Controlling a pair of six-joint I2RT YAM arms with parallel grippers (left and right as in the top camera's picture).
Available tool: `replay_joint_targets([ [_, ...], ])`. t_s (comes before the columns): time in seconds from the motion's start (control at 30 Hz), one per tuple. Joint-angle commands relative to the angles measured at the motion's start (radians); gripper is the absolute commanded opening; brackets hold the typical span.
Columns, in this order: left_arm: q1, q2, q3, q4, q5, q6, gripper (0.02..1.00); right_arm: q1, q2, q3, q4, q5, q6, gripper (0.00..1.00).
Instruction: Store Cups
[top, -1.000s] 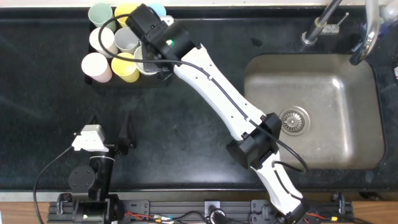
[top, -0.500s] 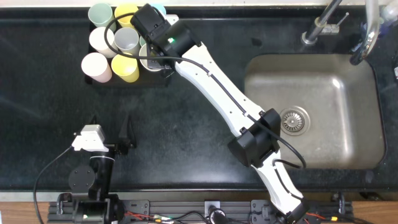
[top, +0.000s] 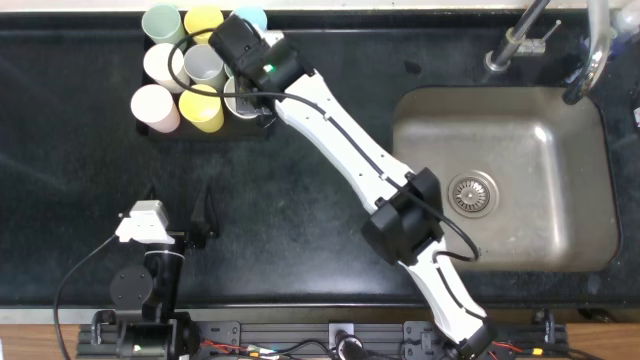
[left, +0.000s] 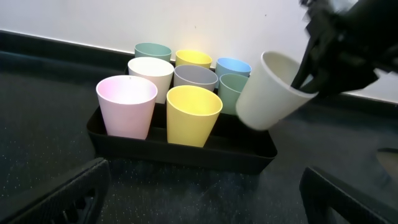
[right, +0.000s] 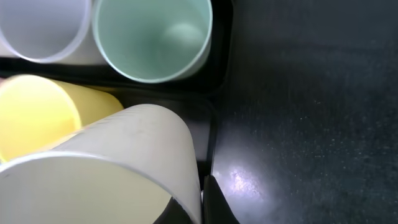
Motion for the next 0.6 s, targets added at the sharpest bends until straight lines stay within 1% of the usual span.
replay_joint_targets([
  [0.03, 0.006, -0.01, -0.001, -0.005, -0.001, 0.019, 0.998, 0.019, 0.038, -0.006, -0.003, 0.001, 0.0, 0.045],
  [0.53, 0.006, -0.01, -0.001, -0.005, -0.001, 0.019, 1.0, 0.017, 0.054, -0.008, 0.006, 0.002, -0.001, 0.047],
  [0.6, 0.006, -0.01, -0.001, -0.005, -0.001, 0.019, 1.0, 0.017, 0.068, -0.008, 0.005, 0.0, -0.017, 0.045],
])
